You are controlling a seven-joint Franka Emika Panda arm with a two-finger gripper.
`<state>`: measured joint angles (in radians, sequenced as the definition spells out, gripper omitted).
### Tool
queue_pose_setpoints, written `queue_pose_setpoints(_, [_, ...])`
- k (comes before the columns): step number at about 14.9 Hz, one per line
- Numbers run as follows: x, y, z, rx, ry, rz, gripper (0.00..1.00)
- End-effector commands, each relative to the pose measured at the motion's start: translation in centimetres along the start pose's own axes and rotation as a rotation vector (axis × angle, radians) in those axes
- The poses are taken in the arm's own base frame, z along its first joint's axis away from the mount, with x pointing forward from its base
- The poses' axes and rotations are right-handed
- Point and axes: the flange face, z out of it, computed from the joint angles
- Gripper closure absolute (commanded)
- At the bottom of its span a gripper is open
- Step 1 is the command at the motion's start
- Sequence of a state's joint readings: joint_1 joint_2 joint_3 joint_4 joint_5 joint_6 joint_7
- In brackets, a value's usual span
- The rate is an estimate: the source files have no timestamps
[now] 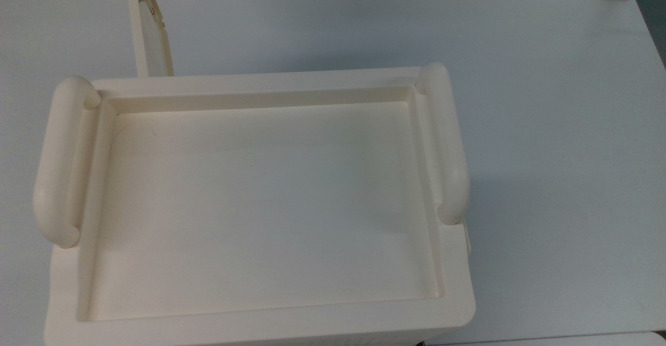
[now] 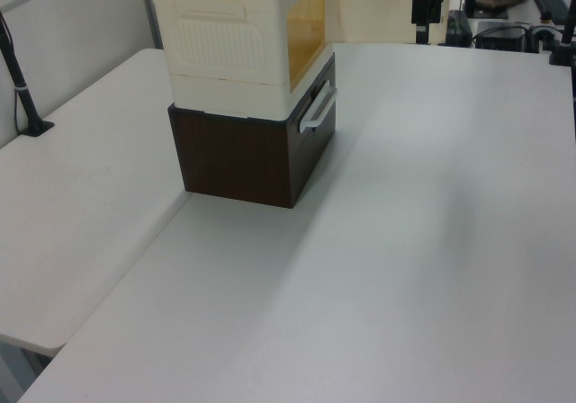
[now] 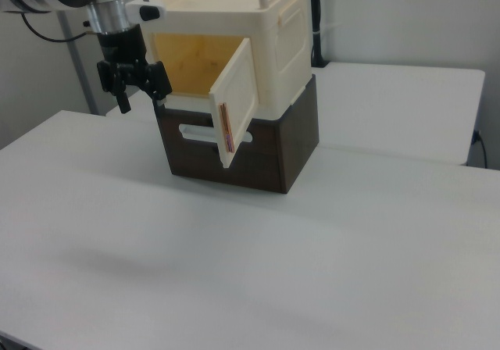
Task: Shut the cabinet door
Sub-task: 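Move the gripper down to the edge of the open cream cabinet door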
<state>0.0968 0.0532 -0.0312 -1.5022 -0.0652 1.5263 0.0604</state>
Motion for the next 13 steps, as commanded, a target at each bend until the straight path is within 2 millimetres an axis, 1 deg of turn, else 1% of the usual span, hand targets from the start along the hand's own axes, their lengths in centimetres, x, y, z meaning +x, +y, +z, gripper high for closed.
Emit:
queue_pose_setpoints(1, [-0.12, 0.44, 0.39, 0.009, -0.016, -0.008, 0.00])
queue_pose_setpoints(9, [-0.06, 0.32, 0.46, 0.004, -0.016, -0.009, 0.00])
queue_pose_setpoints(10, [-0.06, 0.32, 0.46, 0.004, -0.016, -0.009, 0.02])
queue_pose_setpoints(11, [-0.06, 0.32, 0.53, 0.004, -0.018, -0.011, 0.23])
queue_pose_setpoints(13, [-0.03, 0.39, 0.44, 0.014, -0.014, -0.017, 0.79])
